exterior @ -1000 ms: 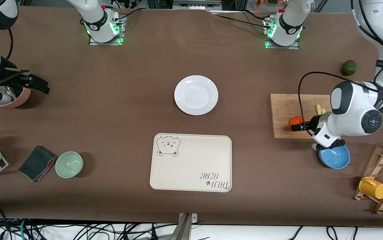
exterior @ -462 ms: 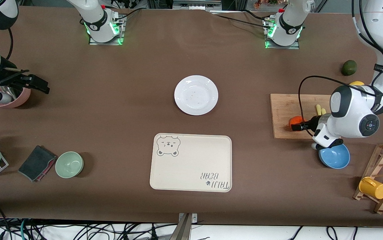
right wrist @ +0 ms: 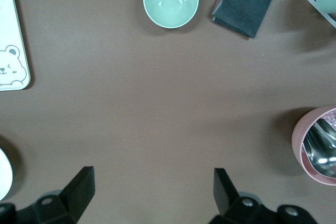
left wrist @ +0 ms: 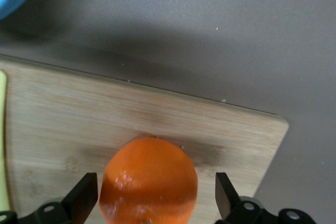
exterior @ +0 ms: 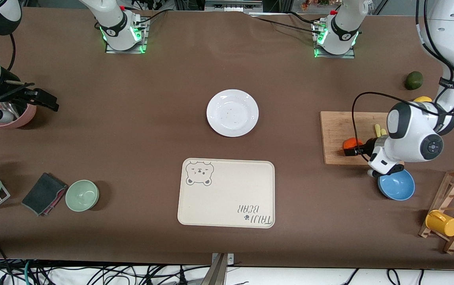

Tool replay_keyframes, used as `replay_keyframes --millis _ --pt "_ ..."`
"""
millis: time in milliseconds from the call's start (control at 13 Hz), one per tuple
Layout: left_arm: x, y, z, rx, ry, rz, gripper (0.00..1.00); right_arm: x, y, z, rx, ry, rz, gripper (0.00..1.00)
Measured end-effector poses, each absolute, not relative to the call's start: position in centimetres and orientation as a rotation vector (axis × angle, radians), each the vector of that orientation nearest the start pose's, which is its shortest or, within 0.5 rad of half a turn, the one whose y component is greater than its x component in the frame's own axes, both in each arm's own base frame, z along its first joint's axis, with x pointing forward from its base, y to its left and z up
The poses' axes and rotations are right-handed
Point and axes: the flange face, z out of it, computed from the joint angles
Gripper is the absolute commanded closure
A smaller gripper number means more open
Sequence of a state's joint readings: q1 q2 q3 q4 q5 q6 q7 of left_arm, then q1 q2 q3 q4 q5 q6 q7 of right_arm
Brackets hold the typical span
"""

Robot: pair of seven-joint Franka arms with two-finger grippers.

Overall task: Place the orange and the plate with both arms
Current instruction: 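Close the left gripper on the orange and lift it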

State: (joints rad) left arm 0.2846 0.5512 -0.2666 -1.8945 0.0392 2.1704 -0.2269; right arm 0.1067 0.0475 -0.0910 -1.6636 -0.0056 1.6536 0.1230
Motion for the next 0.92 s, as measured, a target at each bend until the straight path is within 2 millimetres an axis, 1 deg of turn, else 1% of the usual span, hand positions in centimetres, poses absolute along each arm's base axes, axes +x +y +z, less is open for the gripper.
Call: replay_keyframes --millis 77,154,231,308,462,615,692,846,923 --pt "59.8 1.5 19.4 -3.179 -0.377 0.414 0.01 57.1 0.9 56.1 -3.150 0.168 0.089 0.00" --pt "59.5 1.4 19.1 -3.180 -0.376 0.409 0.04 57.1 0.9 56.1 -3.150 0.168 0.089 0.00" --pt "59.4 1.4 19.1 -3.179 -0.375 0.408 0.11 57.1 0.9 56.1 -3.150 0.168 0.089 0.00" --pt "59.5 1.4 19.3 -3.179 -0.375 0.403 0.25 57.1 0.9 56.1 -3.150 0.168 0.089 0.00" --pt "59.5 1.4 19.7 -3.180 -0.374 0.393 0.64 57.1 0.9 56.1 -3.150 0.168 0.089 0.00" --pt "59.5 1.1 20.2 -3.180 -0.365 0.391 0.91 57.1 0.9 56.1 -3.150 0.168 0.089 0.00" --pt "59.4 1.0 20.5 -3.178 -0.360 0.396 1.00 57.1 0.9 56.1 -3.150 0.168 0.089 0.00" --pt "59.2 0.6 21.8 -3.170 -0.343 0.420 1.00 57.1 0.9 56.1 -3.150 0.168 0.089 0.00" --pt "59.3 -0.1 23.1 -3.171 -0.322 0.418 1.00 57.1 0.9 56.1 -3.150 0.168 0.089 0.00"
